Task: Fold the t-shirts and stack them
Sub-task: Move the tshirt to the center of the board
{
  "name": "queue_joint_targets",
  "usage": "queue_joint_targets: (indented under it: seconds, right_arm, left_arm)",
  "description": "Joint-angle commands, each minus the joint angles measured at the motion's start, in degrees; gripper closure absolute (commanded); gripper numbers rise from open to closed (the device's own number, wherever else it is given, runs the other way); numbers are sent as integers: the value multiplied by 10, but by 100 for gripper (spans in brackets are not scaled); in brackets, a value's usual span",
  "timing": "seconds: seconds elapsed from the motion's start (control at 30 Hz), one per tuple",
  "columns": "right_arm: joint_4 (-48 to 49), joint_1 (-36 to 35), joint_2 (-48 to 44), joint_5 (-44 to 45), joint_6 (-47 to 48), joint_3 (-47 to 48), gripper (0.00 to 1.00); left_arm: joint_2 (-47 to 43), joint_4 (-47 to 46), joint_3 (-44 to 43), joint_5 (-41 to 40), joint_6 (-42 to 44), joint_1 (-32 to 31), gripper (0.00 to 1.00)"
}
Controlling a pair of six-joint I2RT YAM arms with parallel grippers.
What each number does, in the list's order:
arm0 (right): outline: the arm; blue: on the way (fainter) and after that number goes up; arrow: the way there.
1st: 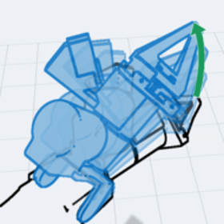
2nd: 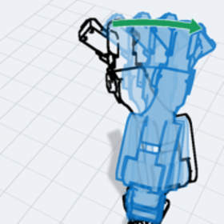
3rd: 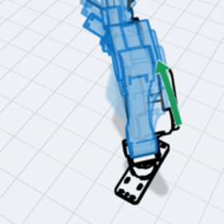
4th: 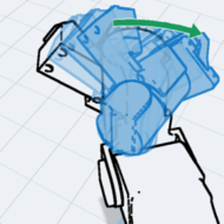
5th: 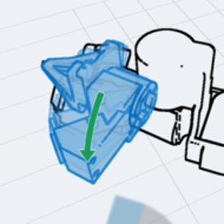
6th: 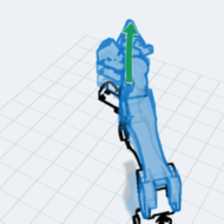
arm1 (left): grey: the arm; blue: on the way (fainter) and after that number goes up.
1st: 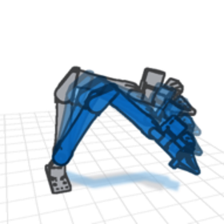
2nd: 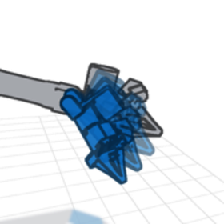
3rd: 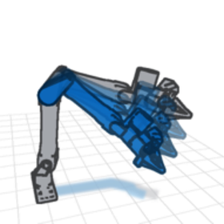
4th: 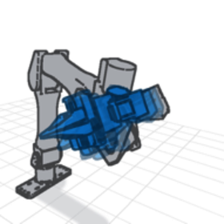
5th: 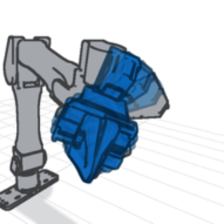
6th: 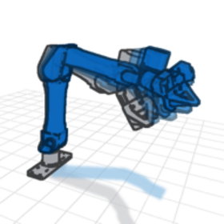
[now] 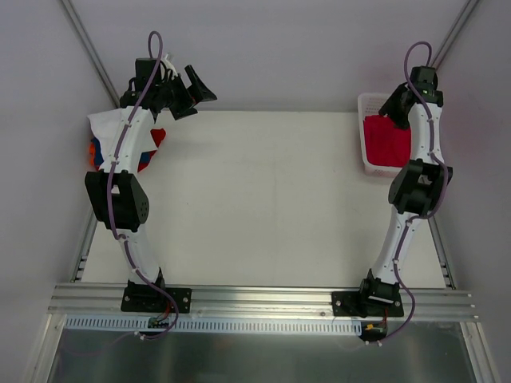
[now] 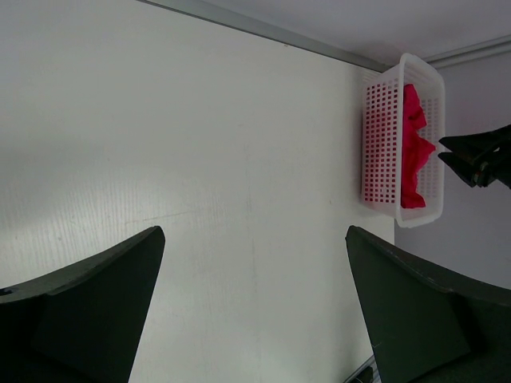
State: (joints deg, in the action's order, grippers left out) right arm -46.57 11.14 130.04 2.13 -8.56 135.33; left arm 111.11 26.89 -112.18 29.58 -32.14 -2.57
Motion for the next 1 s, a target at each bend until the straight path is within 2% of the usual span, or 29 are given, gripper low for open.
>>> queue_joint_targets:
  seconds: [0.0,0.33,0.67,0.77,0.87,0.97]
  right_arm:
    - [21,7,24,-43,-40,-8,43]
    - [19,6,45,-111,-61,-69,38]
    - [23,-2,58,-134,-70,-101,37]
    - [20,-2,65,-144,-74,-102,39]
    - [8,-3,70,-148,-79,-106,48]
    - [9,-3,67,-151,-82,-124,49]
  left_arm:
    - [-17,-10,-10,13,3,1,1]
    - [-4,-10,-21,19,-3,1,1]
    - [-4,-11,-22,20,-2,1,1]
    - [-3,-10,-22,21,-2,1,1]
    - [-4,-10,-22,21,-1,1,1]
    - [-4,-11,-22,21,0,1,1]
